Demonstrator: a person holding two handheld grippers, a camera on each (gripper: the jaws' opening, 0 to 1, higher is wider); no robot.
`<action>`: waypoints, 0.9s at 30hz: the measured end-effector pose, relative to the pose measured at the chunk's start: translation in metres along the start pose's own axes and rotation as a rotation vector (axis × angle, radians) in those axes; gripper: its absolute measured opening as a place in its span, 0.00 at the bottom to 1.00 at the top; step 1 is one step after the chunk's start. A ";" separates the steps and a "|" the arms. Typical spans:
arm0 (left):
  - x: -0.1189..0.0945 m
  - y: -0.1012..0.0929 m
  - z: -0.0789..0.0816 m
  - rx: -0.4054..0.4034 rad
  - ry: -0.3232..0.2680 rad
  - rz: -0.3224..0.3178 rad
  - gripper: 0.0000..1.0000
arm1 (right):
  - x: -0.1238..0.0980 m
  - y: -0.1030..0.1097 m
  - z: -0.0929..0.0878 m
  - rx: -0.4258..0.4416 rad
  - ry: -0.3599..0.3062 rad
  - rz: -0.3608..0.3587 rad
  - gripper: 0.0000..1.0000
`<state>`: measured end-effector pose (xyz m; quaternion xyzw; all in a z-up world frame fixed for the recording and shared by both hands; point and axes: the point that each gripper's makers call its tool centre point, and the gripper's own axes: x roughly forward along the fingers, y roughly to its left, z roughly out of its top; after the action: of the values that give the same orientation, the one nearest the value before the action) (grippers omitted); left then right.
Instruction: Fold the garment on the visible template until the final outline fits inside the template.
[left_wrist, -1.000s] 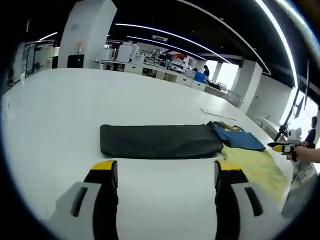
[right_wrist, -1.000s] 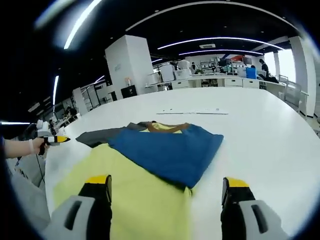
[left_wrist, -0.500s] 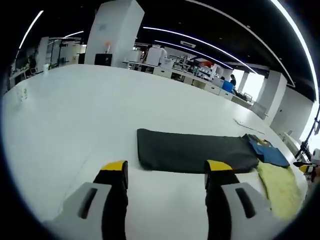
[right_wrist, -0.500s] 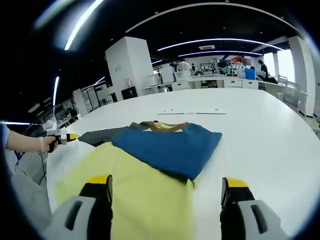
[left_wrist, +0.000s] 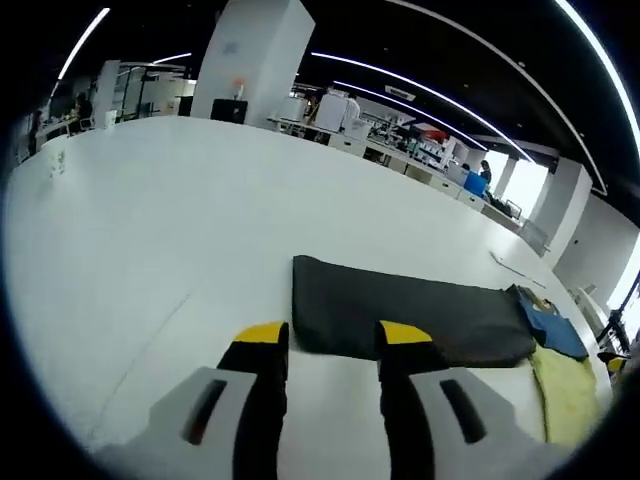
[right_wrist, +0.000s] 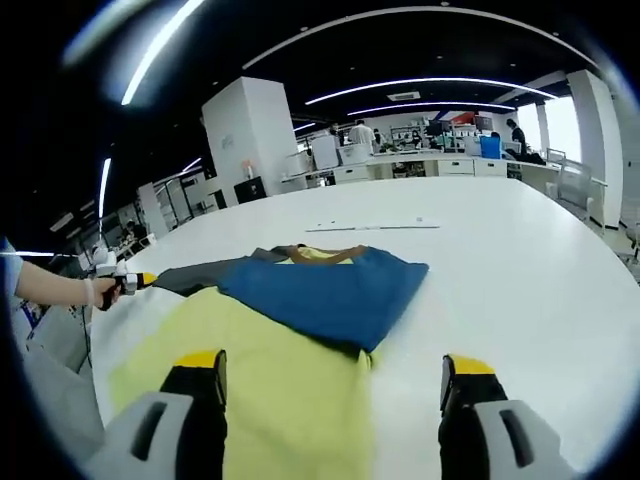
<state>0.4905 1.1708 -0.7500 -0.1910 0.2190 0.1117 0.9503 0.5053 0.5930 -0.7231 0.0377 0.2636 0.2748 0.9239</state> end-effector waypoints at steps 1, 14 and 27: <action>0.001 0.003 0.000 -0.011 -0.003 0.006 0.28 | 0.000 0.001 -0.002 0.002 0.001 0.000 0.89; 0.021 0.016 -0.008 -0.070 0.018 0.014 0.01 | -0.004 0.007 -0.019 0.014 0.025 0.009 0.87; 0.003 -0.069 0.014 -0.132 -0.042 -0.224 0.00 | -0.007 0.003 -0.017 0.013 0.021 0.011 0.83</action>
<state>0.5190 1.1148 -0.7182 -0.2739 0.1685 0.0229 0.9466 0.4903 0.5911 -0.7338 0.0424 0.2750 0.2786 0.9192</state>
